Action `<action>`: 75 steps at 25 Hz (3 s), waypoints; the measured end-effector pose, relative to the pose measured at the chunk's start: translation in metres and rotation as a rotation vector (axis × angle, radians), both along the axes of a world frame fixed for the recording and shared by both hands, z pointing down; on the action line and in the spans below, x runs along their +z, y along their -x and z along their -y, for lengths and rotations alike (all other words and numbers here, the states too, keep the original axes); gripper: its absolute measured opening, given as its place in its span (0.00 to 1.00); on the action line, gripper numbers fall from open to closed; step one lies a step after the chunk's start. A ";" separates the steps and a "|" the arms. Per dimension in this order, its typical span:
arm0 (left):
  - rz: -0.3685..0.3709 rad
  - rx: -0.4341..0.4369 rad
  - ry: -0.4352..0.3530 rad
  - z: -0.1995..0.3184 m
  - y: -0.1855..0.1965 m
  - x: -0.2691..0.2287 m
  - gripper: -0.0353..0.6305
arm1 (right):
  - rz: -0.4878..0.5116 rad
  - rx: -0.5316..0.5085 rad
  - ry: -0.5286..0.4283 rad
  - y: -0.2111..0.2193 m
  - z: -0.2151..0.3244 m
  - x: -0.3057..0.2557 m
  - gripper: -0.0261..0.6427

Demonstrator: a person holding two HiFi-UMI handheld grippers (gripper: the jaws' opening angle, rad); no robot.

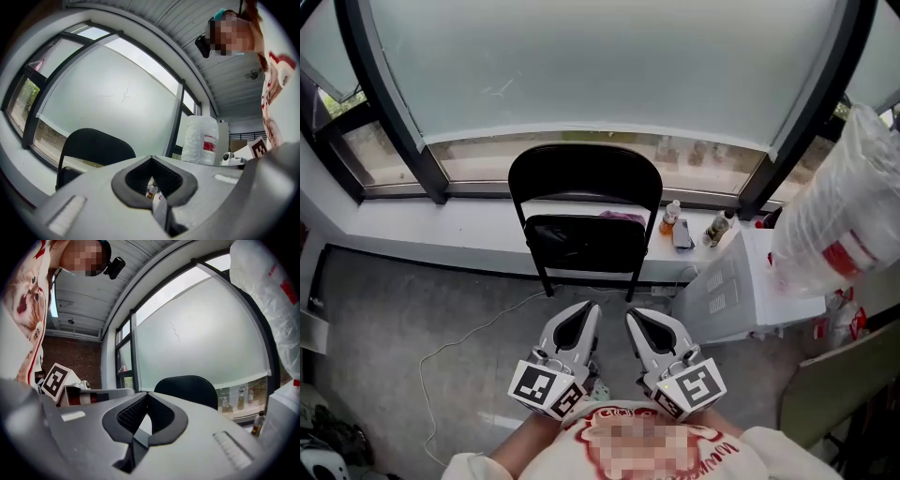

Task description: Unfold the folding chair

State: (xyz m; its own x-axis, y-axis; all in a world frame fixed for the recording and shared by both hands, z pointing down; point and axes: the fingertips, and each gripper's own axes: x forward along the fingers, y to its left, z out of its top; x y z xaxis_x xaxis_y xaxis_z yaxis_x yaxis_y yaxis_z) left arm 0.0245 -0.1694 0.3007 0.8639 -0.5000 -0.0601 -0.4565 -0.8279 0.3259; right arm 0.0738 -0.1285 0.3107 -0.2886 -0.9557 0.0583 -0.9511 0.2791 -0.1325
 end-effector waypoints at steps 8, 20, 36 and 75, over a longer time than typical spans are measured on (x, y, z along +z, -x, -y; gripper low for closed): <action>-0.002 0.081 0.036 0.057 0.001 0.006 0.05 | -0.017 0.069 0.010 0.009 0.055 0.000 0.08; 0.013 0.110 0.085 0.104 -0.035 0.023 0.05 | -0.011 0.089 0.062 -0.030 0.098 0.021 0.08; 0.041 -0.111 0.231 0.205 -0.107 0.061 0.06 | -0.067 0.037 0.147 -0.141 0.193 0.053 0.08; -0.284 -0.817 1.153 0.285 -0.086 0.277 0.56 | -0.112 0.124 0.534 -0.245 0.256 0.250 0.29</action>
State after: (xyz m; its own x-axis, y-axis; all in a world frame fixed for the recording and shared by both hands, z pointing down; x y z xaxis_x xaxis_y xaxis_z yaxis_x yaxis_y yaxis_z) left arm 0.1102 -0.4539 0.5780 0.3455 -0.7271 0.5932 -0.4726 0.4113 0.7794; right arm 0.3185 -0.3843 0.5609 -0.1404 -0.8115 0.5673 -0.9889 0.0864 -0.1212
